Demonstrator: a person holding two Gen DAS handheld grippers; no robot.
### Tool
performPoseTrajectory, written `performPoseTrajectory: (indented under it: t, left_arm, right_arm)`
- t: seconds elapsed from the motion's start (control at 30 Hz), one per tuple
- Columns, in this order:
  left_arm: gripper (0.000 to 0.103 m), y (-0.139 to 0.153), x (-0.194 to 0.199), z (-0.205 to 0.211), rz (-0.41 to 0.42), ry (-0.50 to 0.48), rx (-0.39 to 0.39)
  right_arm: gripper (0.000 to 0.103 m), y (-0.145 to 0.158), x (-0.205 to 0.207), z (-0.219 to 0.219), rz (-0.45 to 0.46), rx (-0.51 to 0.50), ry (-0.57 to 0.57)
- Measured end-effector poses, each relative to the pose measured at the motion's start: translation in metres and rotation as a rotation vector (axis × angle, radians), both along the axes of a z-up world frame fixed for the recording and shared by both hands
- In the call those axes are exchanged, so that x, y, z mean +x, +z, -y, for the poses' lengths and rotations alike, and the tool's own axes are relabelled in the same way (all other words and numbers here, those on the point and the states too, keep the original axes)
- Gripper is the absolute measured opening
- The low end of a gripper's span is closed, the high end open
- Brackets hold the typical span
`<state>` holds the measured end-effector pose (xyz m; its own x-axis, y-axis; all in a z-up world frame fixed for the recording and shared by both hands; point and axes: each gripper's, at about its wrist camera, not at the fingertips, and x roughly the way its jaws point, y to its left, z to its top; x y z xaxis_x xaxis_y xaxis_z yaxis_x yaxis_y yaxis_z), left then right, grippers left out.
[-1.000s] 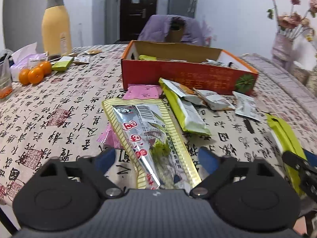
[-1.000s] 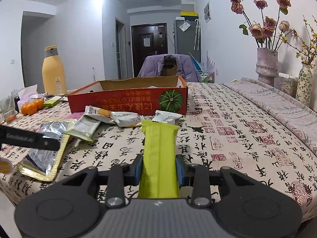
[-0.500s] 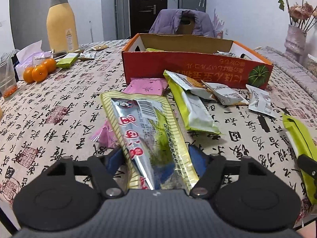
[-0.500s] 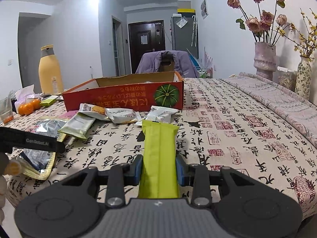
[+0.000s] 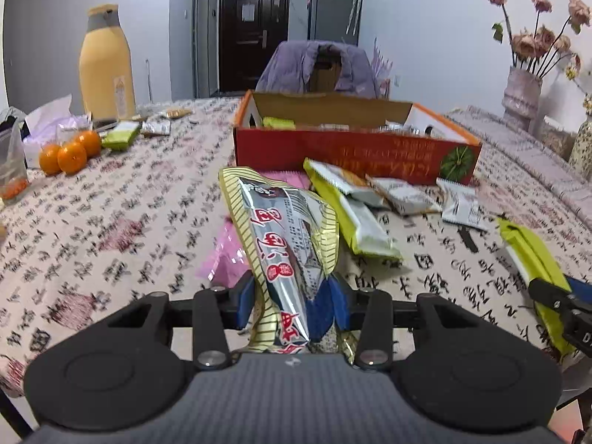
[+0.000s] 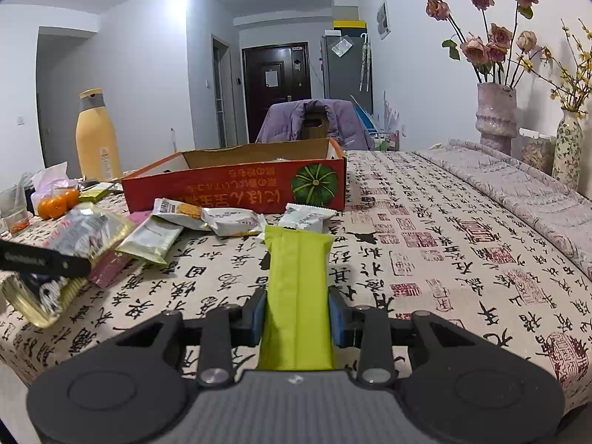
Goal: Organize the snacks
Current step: 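Carry the green bar and silver-yellow bar over the open box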
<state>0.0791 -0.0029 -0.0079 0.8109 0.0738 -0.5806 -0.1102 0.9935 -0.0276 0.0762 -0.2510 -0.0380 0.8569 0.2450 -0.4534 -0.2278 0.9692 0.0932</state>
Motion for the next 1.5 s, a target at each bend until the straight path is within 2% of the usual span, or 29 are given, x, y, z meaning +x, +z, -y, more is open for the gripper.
performPoseTrajectory:
  t: [0.43,0.73,1.23,1.5]
  left_arm:
    - [0.043,0.031,0.009,-0.003,0.077,-0.038,0.003]
    - [0.043,0.053,0.041,-0.002,0.121,-0.052,-0.007]
    - [0.043,0.076,0.132,-0.001,0.141,-0.062,-0.045]
    - [0.043,0.081,0.191,-0.005,0.135,-0.057,-0.067]
  right_arm:
    - [0.033,0.020,0.014,-0.006,0.055,0.008,0.015]
    - [0.033,0.041,0.051,-0.013,0.097,0.021,0.025]
    - [0.033,0.075,0.151,-0.038,0.139,0.015,0.047]
    - [0.033,0.083,0.210,-0.045,0.117,0.012,0.048]
